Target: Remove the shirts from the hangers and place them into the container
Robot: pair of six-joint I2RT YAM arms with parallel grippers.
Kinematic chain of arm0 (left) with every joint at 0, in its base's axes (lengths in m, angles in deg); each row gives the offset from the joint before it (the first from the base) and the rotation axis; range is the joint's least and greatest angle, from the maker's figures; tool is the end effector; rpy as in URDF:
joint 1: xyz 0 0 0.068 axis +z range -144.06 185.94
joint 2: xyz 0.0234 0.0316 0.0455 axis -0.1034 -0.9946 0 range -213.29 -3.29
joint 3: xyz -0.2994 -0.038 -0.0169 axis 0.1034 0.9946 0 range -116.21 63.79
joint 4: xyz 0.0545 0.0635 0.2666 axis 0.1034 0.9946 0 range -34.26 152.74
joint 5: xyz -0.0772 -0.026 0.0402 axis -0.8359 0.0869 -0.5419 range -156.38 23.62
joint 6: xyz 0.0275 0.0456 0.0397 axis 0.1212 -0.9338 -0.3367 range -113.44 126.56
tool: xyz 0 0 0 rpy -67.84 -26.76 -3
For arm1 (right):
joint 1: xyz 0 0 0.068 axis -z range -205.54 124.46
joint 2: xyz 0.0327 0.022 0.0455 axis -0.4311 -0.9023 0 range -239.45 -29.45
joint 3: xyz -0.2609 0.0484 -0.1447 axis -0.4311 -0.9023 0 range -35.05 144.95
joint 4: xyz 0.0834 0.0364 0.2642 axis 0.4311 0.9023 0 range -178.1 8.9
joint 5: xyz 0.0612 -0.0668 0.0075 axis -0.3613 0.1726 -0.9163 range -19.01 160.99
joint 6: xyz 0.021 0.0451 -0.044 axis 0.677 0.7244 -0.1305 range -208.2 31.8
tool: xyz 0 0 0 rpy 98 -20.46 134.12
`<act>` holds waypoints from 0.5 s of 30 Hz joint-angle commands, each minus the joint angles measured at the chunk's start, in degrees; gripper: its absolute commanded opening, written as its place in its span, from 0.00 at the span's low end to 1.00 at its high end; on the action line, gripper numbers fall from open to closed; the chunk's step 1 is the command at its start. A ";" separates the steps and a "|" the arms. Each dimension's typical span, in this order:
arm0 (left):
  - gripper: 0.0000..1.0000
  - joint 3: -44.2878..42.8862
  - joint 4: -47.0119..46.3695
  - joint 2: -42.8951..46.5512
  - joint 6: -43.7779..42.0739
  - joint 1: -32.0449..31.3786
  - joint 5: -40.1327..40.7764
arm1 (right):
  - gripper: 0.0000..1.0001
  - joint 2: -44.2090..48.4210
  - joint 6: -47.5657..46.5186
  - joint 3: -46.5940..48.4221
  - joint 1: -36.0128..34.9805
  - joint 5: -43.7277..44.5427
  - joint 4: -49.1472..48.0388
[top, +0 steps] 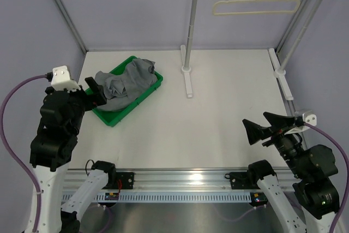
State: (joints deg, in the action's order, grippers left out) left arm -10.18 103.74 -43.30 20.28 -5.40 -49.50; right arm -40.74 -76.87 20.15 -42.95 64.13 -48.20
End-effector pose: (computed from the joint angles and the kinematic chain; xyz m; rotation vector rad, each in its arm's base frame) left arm 0.1017 -0.0048 0.4698 -0.2449 1.7888 -0.0438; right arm 0.0038 0.0078 0.4063 -0.1780 1.5107 0.4922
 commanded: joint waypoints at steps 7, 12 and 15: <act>0.99 5.95 -3.10 6.25 -0.97 0.26 0.96 | 0.99 -0.31 -1.58 2.37 -0.70 4.74 3.25; 0.99 4.37 -1.52 11.08 -1.50 0.26 1.66 | 0.99 0.30 -1.93 2.19 -0.70 6.23 3.43; 0.99 3.66 0.50 13.02 -1.67 0.26 2.89 | 0.99 0.65 -2.02 1.93 -0.70 6.59 2.99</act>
State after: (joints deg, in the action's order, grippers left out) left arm -4.26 103.81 -31.78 19.86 -5.40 -48.67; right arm -40.80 -77.92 21.02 -43.01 68.90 -44.97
